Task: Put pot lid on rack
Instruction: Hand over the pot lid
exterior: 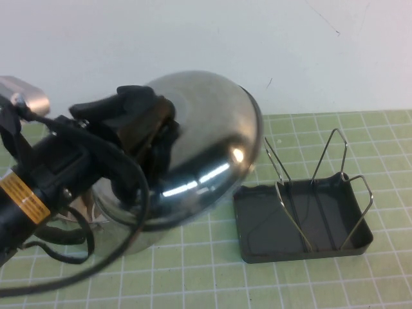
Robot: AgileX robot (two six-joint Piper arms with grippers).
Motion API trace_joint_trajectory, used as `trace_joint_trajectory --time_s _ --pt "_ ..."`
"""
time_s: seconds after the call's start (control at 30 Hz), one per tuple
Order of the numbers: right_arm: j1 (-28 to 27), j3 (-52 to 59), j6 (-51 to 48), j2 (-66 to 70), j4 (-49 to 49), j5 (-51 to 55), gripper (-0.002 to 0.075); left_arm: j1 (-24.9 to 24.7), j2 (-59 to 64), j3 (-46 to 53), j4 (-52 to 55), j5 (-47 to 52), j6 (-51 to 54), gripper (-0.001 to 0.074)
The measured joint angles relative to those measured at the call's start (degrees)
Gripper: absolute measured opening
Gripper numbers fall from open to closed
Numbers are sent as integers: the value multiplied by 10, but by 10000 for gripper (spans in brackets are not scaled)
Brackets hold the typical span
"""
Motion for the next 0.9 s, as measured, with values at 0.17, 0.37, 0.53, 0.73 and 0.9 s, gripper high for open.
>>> trace_joint_trajectory --time_s 0.17,0.37,0.53,0.73,0.9 --pt "0 0 -17 0 79 2 -1 0 10 1 70 -70 -26 329" --pt "10 -37 -187 0 271 33 -1 0 34 1 64 -98 -24 329" --pt "20 -68 -438 22 557 92 -1 -2 78 0 27 -98 -23 329" --pt "21 -89 -700 140 800 181 37 -34 111 -7 23 -95 -28 329" --pt "21 -138 -753 269 813 271 265 -62 112 -7 17 -94 -28 329"
